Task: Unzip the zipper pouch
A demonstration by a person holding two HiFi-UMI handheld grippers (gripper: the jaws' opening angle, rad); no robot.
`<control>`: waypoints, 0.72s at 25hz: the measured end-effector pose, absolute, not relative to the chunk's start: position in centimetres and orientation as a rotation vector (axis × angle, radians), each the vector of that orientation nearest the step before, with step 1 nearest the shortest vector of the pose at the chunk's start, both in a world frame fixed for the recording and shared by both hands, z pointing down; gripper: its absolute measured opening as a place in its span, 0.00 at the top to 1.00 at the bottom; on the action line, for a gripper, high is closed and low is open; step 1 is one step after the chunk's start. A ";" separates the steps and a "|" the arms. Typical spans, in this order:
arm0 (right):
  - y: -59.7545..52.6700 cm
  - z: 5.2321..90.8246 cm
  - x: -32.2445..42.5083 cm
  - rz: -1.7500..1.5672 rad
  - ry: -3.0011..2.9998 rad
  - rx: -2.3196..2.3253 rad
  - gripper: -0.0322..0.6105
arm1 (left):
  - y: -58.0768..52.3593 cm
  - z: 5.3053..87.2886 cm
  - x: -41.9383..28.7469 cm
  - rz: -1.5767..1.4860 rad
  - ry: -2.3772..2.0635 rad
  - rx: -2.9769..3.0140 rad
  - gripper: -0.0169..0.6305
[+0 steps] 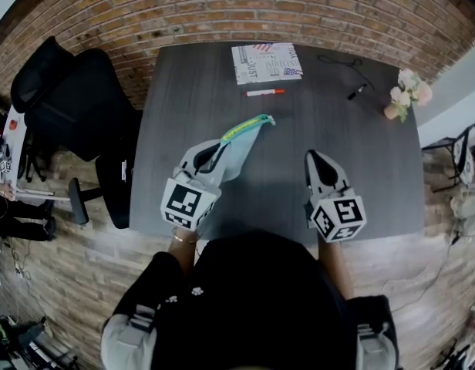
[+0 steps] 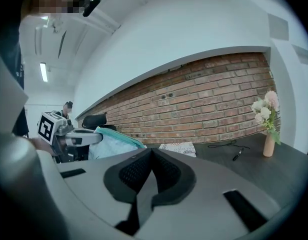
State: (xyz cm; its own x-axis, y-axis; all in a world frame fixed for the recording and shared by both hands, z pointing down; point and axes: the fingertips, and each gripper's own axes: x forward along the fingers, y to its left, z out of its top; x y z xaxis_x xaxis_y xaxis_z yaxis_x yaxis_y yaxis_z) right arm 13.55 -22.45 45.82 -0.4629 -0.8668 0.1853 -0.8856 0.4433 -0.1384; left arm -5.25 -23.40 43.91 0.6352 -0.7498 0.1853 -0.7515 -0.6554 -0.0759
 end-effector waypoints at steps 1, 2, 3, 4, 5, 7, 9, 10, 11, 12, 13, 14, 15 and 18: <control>-22.4 45.8 13.4 0.328 -2.596 1.574 0.95 | -23.3 44.1 -5.3 0.319 -1.298 2.824 0.96; -22.4 45.8 13.3 0.325 -2.596 1.572 0.95 | -23.3 44.2 -5.4 0.322 -1.297 2.819 0.96; -22.4 45.7 13.2 0.322 -2.595 1.571 0.95 | -23.3 44.2 -5.4 0.325 -1.295 2.818 0.96; -22.4 45.7 13.2 0.320 -2.594 1.570 0.95 | -23.3 44.3 -5.5 0.327 -1.294 2.817 0.96; -22.4 45.7 13.1 0.320 -2.592 1.567 0.95 | -23.3 44.3 -5.5 0.327 -1.294 2.816 0.96; -22.4 45.7 13.0 0.315 -2.589 1.560 0.95 | -23.2 44.4 -5.6 0.323 -1.293 2.811 0.96; -22.3 45.8 12.9 0.307 -2.583 1.558 0.95 | -23.2 44.4 -5.6 0.317 -1.294 2.807 0.96; -22.2 45.8 13.0 0.306 -2.582 1.558 0.95 | -23.2 44.4 -5.6 0.316 -1.294 2.808 0.96; -22.2 45.7 13.0 0.307 -2.581 1.559 0.95 | -23.1 44.4 -5.6 0.316 -1.293 2.808 0.96; -22.1 45.7 13.0 0.308 -2.581 1.559 0.95 | -23.1 44.4 -5.6 0.315 -1.292 2.809 0.96; -22.1 45.7 13.0 0.309 -2.582 1.559 0.95 | -23.1 44.4 -5.6 0.314 -1.289 2.808 0.96; -22.1 45.7 12.9 0.309 -2.583 1.559 0.95 | -23.0 44.4 -5.5 0.313 -1.285 2.807 0.96; -22.0 45.7 13.0 0.309 -2.584 1.558 0.95 | -23.0 44.4 -5.5 0.312 -1.281 2.807 0.96; -21.9 45.8 13.0 0.312 -2.581 1.558 0.95 | -22.8 44.5 -5.3 0.315 -1.267 2.810 0.96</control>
State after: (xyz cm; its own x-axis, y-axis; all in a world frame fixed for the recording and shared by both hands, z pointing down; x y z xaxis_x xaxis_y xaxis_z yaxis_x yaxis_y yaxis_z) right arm 13.01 -21.91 45.82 -0.4669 -0.8615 0.1996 -0.8842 0.4519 -0.1182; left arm -5.28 -22.82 44.50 0.6452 -0.7369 0.2017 -0.7456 -0.6649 -0.0441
